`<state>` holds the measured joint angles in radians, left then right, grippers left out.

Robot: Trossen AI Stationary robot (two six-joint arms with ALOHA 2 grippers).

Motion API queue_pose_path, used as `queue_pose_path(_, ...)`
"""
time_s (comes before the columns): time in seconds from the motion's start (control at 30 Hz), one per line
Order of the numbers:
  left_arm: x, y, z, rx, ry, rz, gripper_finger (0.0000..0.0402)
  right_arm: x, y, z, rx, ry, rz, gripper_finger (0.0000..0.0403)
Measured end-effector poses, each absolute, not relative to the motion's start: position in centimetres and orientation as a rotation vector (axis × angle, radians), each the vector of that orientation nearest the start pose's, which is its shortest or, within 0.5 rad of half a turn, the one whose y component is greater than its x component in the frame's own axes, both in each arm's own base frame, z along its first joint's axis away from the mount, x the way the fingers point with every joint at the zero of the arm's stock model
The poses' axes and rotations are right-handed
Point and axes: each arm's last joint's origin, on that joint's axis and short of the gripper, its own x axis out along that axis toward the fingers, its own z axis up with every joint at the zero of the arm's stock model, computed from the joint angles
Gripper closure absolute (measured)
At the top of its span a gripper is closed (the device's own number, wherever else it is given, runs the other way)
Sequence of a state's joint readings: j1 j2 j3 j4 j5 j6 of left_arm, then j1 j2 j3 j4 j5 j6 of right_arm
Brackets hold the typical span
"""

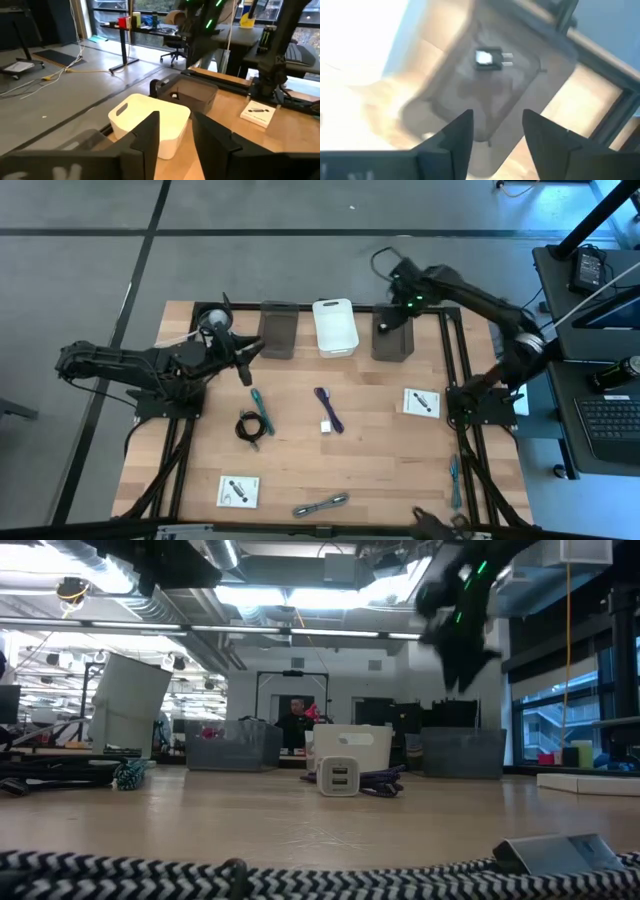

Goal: Pick and place items into bin
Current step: Put the left blue charger cable into the left black bin

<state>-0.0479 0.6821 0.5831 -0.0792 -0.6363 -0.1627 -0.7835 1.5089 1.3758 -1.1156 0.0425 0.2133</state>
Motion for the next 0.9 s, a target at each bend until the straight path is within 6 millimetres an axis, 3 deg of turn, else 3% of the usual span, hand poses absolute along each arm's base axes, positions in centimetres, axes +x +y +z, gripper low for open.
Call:
queue_pose_path(0.2,15.9,0.9,28.7,-0.109,0.138,0.558,0.0280,15.7,-11.8,38.4,0.609,0.734,-0.815,0.0279)
queue_pose_path(0.27,15.9,0.8,28.7,-0.111,0.140,0.550,0.0282,14.0,-8.9,39.9,0.612,0.609,-0.795,0.0301)
queue_pose_path(0.37,16.0,0.8,28.6,-0.117,0.140,0.556,0.0286,12.3,-5.7,40.4,0.646,0.478,-0.718,0.0343)
queue_pose_path(0.5,16.6,0.9,28.2,-0.103,0.175,0.594,0.0290,12.3,-3.2,38.1,0.677,0.414,-0.560,0.0395)
queue_pose_path(0.73,18.8,0.7,29.7,0.036,0.555,0.606,0.0290,15.7,-0.3,30.1,0.717,0.464,-0.368,0.0399)
queue_pose_path(0.9,20.4,0.7,32.1,-0.039,0.739,0.677,0.0292,17.4,1.3,25.8,0.767,0.404,-0.263,0.0399)
